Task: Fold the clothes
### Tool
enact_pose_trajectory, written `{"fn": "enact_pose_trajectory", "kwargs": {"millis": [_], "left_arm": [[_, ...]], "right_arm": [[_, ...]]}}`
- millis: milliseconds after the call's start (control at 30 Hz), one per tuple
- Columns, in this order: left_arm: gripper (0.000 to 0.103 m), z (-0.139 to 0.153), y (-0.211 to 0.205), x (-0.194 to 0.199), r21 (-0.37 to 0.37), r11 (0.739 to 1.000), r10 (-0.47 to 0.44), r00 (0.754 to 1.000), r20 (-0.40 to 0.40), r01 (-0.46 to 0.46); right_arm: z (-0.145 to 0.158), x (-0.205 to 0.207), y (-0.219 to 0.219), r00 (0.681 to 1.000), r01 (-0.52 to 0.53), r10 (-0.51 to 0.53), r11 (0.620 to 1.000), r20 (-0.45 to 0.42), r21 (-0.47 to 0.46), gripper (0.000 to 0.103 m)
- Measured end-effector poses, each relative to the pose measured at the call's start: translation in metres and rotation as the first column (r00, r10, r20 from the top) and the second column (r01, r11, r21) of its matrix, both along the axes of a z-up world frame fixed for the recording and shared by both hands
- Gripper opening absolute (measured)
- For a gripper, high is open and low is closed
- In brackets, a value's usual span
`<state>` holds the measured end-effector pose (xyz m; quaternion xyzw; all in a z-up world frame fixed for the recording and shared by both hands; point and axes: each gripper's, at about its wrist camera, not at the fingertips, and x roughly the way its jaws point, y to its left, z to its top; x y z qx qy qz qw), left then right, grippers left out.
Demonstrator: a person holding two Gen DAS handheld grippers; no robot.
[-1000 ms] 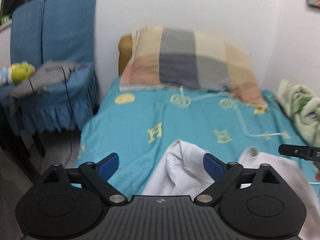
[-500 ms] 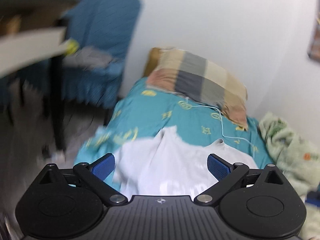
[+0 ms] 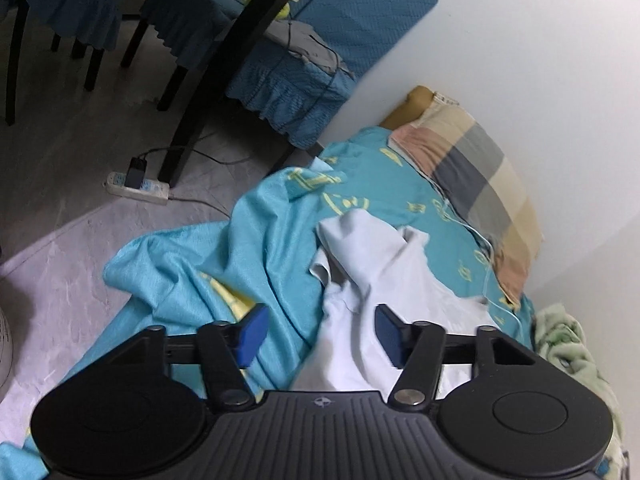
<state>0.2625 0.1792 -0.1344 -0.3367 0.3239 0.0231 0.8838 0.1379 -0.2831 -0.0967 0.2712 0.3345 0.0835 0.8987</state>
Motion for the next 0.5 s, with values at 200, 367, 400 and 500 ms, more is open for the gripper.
{"fn": "enact_pose_trajectory", "kwargs": {"millis": [200, 367, 400, 500], "left_arm": [[0.046, -0.025, 0.0, 0.036, -0.011, 0.999, 0.031, 1.0, -0.001, -0.031], [0.029, -0.051, -0.01, 0.08, -0.012, 0.999, 0.048, 0.998, -0.036, -0.049], [0.027, -0.057, -0.011, 0.088, -0.011, 0.998, 0.054, 0.997, -0.052, -0.055], [0.013, -0.065, -0.013, 0.1, -0.039, 0.998, 0.055, 0.997, -0.06, -0.057]], "right_arm": [[-0.016, 0.02, 0.006, 1.0, -0.032, 0.032, 0.999, -0.001, 0.008, 0.039], [-0.032, 0.045, 0.009, 0.999, -0.046, 0.046, 0.999, -0.009, -0.003, 0.038], [-0.036, 0.05, 0.009, 0.999, -0.048, 0.048, 0.999, -0.012, -0.007, 0.038], [-0.051, 0.064, 0.01, 0.997, -0.058, 0.059, 0.998, -0.045, 0.015, 0.038]]}}
